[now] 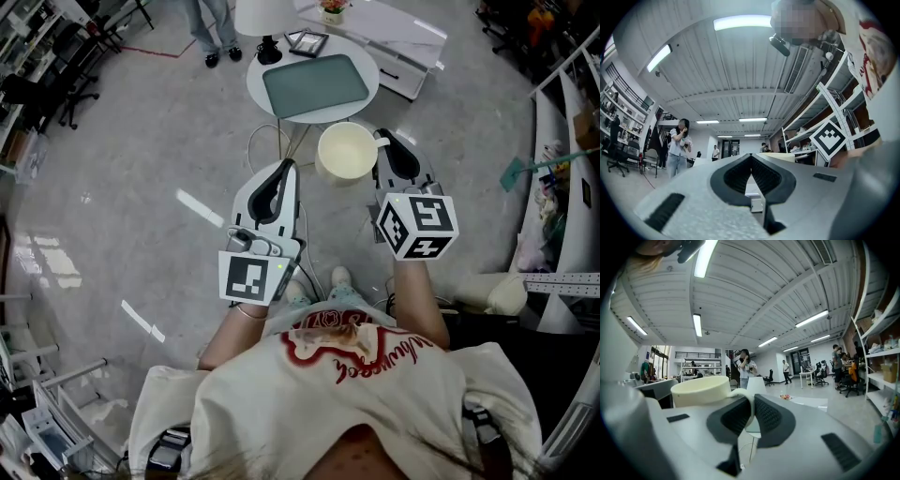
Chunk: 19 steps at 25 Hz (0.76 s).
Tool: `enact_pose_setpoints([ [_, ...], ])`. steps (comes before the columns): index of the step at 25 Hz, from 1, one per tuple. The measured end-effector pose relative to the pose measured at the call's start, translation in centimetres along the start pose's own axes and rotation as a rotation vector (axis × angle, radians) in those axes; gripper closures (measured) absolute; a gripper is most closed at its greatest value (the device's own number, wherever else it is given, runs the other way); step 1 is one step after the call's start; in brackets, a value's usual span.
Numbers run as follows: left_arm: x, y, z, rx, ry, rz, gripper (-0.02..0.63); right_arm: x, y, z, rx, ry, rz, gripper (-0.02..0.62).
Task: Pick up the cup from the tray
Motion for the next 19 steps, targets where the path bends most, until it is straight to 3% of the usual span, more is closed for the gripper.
enact_pose_setpoints([
  [19, 0.8, -0.4, -1.4, -0.025, -0.004, -0.014, 0.591, 1.4, 1.6, -1.1, -0.028, 0.01, -0.023, 0.555],
])
Point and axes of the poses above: the fingertips, and each gripper's own axes: y forward along the fingers, z to its right, x out of its underside, the point moved 2 cm from there along -y, backward along the fingers, and after that the axes turned 15 degrees about y, right-handed, at the moved point
